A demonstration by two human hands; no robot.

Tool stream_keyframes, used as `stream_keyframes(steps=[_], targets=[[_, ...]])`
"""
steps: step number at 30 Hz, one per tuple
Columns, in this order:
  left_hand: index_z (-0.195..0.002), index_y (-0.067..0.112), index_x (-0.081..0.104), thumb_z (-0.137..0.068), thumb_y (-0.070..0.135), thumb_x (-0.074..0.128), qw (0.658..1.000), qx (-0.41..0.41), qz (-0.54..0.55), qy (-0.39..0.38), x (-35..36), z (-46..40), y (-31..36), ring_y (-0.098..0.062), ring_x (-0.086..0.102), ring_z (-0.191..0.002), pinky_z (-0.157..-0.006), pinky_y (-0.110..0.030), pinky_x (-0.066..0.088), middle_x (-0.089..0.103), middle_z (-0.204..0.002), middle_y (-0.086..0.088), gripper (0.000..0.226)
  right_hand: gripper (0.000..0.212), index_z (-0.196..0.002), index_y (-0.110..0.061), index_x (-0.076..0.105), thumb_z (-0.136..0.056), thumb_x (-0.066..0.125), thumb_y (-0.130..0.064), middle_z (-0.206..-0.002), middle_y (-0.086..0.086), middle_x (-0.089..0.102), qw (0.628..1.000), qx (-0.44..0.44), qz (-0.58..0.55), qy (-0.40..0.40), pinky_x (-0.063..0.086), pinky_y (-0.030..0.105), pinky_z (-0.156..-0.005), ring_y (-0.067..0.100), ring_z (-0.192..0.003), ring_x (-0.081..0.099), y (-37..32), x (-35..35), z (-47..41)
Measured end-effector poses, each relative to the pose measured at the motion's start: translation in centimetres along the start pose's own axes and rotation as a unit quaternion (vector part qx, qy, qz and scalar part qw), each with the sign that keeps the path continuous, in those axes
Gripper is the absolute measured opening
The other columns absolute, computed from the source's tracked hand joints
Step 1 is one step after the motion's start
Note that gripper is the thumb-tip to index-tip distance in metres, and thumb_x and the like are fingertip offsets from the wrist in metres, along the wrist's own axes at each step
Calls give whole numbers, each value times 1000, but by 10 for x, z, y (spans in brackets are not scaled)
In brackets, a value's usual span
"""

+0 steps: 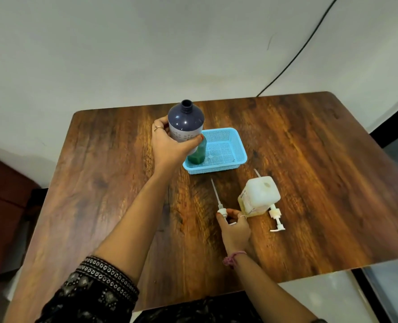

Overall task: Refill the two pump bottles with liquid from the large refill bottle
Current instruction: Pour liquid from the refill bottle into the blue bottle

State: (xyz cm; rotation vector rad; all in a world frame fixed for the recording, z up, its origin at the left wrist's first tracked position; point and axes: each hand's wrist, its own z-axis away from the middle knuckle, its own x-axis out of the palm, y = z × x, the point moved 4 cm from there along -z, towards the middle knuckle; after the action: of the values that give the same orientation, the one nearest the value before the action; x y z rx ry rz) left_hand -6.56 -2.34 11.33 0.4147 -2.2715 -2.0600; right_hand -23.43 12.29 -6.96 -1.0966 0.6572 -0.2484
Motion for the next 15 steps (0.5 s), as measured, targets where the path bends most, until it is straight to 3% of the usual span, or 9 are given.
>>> stream_keyframes(steps=[6,15], targets=[[-124,10,42,-59,11,89,1000,-5,6,-4,2,1,0,-11,61,-101,-74,-11,53,55,-122,-5,80,23,-103,-24,60,-84,68,-35,-106,-3,63,999,-14,43,-15,43,17,-74,16,-100,56,9,4,-7],[-124,12,42,-60,12,89,1000,-8,-6,-15,6,5,-10,-14,61,-104,-78,-17,56,55,-121,-3,80,30,-105,-22,58,-81,73,-31,-111,0,59,999,-15,30,-14,52,29,-83,18,-103,54,11,4,-9]])
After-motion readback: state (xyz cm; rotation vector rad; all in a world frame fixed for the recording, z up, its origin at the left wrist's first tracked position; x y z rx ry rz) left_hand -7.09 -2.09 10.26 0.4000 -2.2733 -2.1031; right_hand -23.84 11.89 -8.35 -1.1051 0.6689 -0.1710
